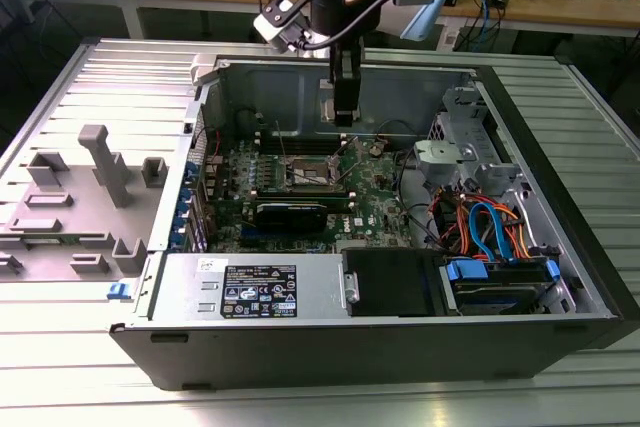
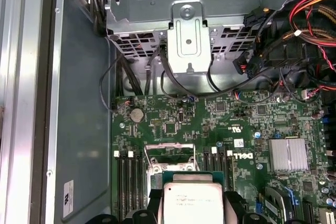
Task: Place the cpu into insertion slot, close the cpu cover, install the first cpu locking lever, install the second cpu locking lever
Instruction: 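Place the cpu into insertion slot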
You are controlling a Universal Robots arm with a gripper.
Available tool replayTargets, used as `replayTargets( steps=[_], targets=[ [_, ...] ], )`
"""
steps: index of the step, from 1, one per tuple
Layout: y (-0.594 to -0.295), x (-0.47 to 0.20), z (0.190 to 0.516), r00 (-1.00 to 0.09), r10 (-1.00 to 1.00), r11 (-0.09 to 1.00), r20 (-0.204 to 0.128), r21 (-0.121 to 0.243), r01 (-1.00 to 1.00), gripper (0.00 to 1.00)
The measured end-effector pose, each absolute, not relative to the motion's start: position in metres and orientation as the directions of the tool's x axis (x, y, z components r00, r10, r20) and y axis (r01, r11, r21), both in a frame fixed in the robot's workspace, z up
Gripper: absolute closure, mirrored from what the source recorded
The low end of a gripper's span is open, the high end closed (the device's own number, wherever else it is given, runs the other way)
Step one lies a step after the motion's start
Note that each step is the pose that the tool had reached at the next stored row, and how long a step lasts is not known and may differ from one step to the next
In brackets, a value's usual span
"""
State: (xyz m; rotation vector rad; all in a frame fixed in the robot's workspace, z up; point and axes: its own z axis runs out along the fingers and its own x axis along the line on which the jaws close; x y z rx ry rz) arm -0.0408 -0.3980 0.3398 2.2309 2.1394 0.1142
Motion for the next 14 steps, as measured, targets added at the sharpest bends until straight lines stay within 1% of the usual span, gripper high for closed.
replayTargets(
  steps=[14],
  targets=[
    [-0.3980, -0.0408, 0.3359, 0.041, 0.999, -0.043, 0.020, 0.086, 0.995, 0.46]
  ],
)
